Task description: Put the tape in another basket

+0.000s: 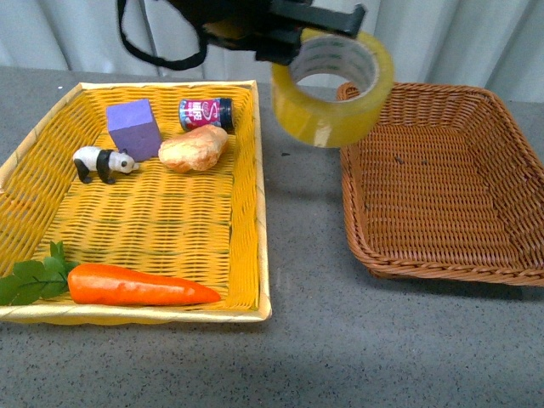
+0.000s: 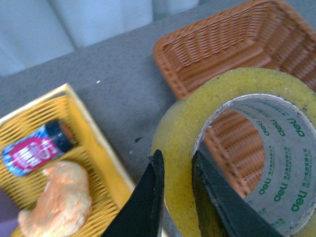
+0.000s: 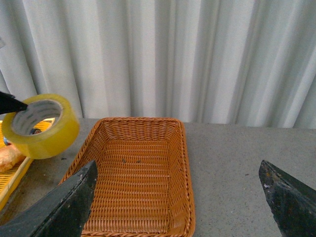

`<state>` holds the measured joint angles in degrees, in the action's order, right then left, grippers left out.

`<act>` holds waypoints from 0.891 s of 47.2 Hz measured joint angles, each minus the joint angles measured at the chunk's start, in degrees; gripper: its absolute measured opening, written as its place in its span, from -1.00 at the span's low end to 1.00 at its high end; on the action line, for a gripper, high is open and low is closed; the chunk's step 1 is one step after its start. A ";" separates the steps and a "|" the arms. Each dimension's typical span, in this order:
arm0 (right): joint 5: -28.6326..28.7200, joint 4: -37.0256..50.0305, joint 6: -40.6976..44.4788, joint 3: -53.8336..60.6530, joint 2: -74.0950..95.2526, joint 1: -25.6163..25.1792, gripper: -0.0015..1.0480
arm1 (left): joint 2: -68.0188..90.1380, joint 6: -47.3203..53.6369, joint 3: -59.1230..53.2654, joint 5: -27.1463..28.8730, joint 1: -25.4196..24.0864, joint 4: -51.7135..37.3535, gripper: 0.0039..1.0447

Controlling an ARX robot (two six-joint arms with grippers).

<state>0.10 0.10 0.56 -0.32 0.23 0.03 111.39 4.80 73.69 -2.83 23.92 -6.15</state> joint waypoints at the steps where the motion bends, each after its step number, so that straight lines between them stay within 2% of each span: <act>1: 0.02 0.00 0.00 0.00 0.00 0.00 0.83 | 0.31 0.35 0.92 -0.39 0.57 0.50 -0.74; 13: -0.04 0.00 -0.02 0.00 -0.02 0.00 0.83 | 2.86 4.20 7.43 -5.84 6.73 4.26 -0.75; 25: 0.35 -0.52 0.26 -0.11 0.24 -0.07 0.83 | 2.86 6.86 7.21 -7.41 7.39 4.33 -0.75; 29: 4.22 -7.98 2.12 -2.97 4.15 -1.44 0.83 | 2.86 7.34 6.84 -7.43 6.86 4.22 -0.75; 31: 6.84 -8.92 2.51 -4.04 7.72 -2.97 0.83 | 2.84 7.69 6.56 -7.43 6.60 4.11 -0.75; 42: 18.18 2.56 1.49 -11.06 26.34 -13.64 0.83 | 2.78 8.20 6.40 -7.72 6.56 3.96 -0.75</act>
<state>18.28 2.66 2.04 -11.38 26.57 -13.61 114.17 12.99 80.09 -10.55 30.48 -2.20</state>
